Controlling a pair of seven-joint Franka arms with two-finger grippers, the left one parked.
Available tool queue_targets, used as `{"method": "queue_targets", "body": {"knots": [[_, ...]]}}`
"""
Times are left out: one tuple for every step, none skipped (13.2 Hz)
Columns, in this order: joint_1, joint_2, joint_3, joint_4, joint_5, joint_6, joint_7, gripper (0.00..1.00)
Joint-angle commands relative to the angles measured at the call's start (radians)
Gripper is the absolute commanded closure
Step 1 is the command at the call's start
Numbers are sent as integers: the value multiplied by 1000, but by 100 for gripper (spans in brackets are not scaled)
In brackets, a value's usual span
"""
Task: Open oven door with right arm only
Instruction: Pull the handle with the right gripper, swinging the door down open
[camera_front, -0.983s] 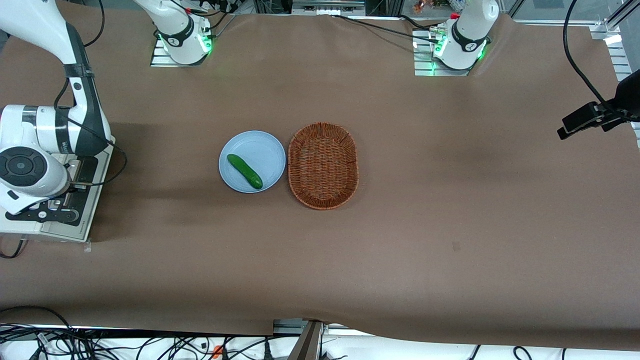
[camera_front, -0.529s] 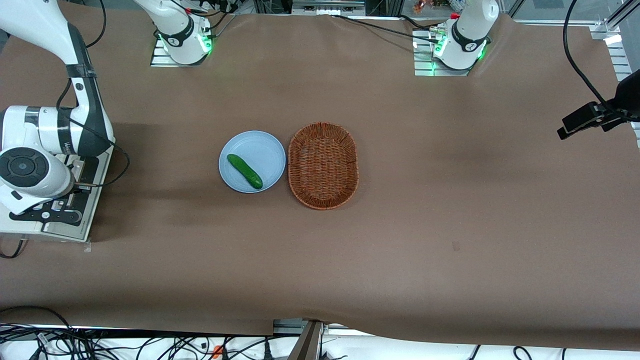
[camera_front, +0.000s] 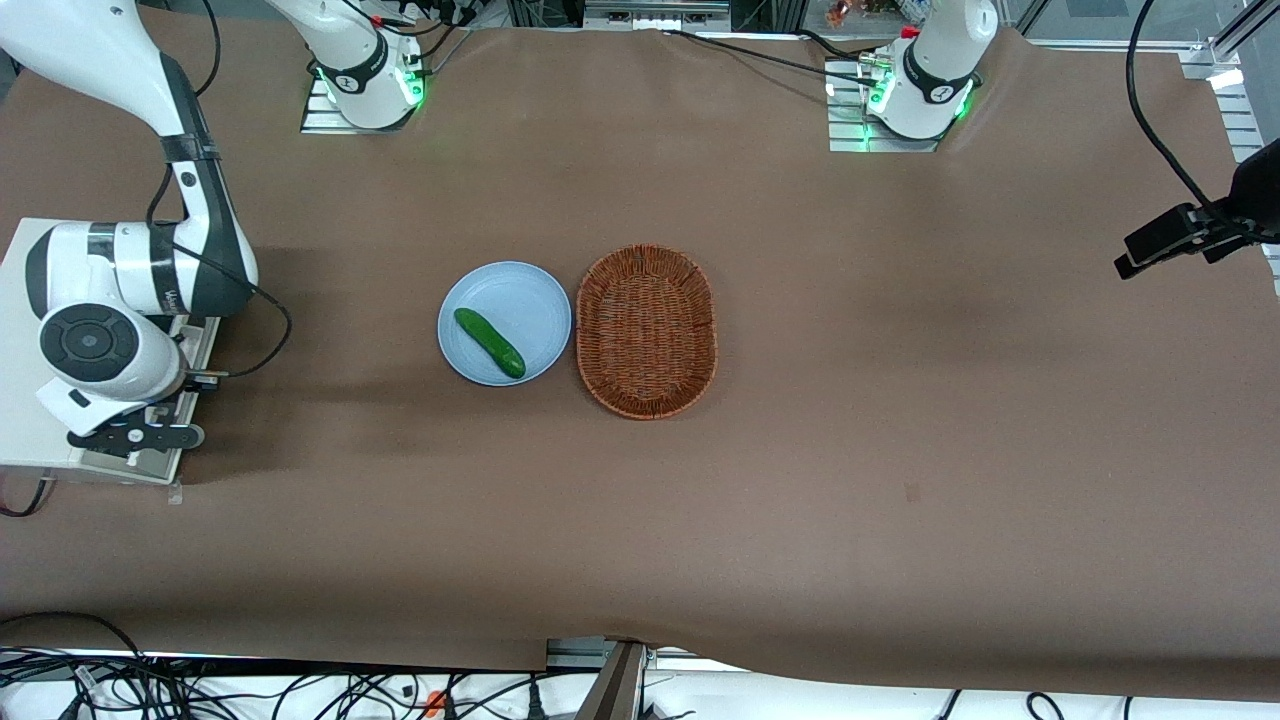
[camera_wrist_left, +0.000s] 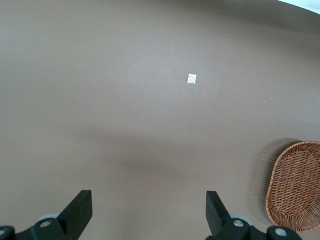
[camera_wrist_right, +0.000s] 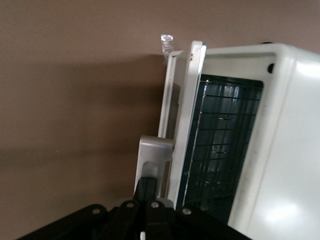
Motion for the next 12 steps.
{"method": "queue_targets", "body": {"knots": [[-7,59,-5,17,11,28,11,100],[-4,68,-5,18,15,47,11,100],[-2,80,-5,21,15,55,11,100],[0,97,-5,24,13,57,10,100],[0,117,-5,43,13,61,7,100],[-2,134,-5,58,13,61,-1,100],[0,152,-5,70,13,61,-1,100],[1,169,-5,86,13,61,2,100],[6,182,-5,92,12,61,1,100],[6,191,-5,92,10,64,-1,100],[4,198,-7,92,7,68,-2,100],[4,214,-7,92,4,80,-2,100]]}}
